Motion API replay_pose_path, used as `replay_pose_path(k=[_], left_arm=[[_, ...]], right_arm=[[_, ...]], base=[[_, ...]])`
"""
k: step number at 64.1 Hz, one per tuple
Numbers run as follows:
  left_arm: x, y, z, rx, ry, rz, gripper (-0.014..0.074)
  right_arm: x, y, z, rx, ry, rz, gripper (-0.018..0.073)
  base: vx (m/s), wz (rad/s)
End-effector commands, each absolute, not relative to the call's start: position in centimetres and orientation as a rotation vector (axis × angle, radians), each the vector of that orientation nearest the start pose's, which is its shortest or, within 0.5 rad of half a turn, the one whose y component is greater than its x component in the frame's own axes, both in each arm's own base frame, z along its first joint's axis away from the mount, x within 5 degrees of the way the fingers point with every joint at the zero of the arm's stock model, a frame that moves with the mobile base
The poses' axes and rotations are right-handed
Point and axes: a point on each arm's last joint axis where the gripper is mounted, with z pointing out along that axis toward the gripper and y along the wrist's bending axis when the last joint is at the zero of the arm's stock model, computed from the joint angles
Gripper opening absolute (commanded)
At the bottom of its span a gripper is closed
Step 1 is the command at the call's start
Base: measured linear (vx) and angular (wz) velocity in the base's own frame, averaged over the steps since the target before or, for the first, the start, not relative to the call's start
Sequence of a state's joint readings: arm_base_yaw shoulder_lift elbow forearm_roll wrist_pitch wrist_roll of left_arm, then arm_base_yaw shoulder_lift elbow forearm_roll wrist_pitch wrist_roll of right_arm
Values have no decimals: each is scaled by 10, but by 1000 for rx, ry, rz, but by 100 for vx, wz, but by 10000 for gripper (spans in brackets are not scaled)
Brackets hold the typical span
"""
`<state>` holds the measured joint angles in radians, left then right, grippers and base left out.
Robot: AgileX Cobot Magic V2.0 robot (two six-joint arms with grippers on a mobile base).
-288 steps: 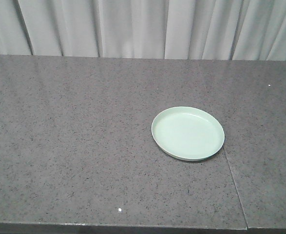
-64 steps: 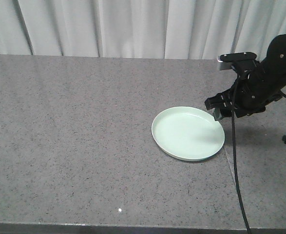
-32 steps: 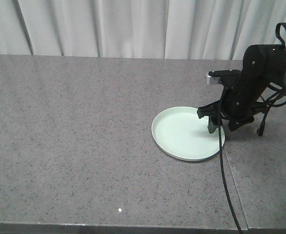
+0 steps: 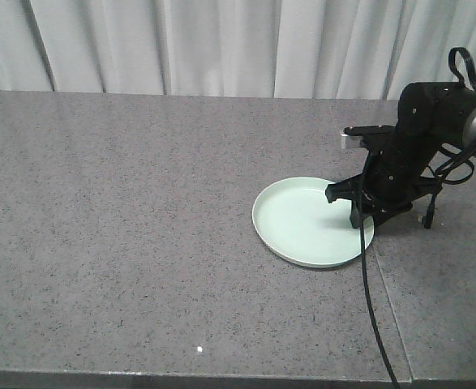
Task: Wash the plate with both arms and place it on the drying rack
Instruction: 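Close the right gripper on the rim and lift the plate upright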
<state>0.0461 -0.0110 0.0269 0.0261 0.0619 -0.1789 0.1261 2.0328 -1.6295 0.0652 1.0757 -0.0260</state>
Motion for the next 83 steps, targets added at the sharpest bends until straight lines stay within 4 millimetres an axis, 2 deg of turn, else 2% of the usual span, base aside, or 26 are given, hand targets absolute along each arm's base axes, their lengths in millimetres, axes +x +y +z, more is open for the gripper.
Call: replay_pose_path(k=[1,5,15,28,41,54,63,72,83], left_arm=[[56,2,202,-144,1473,-96,-5],[56,2,202,-144,1473,-96,-5],[56,2,202,-145,1473,-97,-5],[56,2,202,-145,1473,-97,-5],[56,2,202,-145,1473,-97,-5],[56,2,202,-145,1473,-97,-5],[56,2,202,-145,1473,-97,-5],[56,2,202,-145,1473,-97,-5],[56,2,202,-145,1473,-97,-5]], right_arm=[[417,57,238,-200,2887,91,64],[416,57,238,-211,2892,89,-16],[415,52,242,-202,2888,85,-9],[404,47,264,-175,2770,111,-9],[371,44,283,-136,2549,132,-9],[324,43,304,-186,2318,162,-9],[289,40,315,-161,2139,183,-9],[260,37,318,-157,2054,181,-9],[238,33,317,-159,1988,153,-9]], base=[[0,0],[0,0],[0,0],[0,0],[0,0],[0,0],[0,0],[0,0],[0,0]])
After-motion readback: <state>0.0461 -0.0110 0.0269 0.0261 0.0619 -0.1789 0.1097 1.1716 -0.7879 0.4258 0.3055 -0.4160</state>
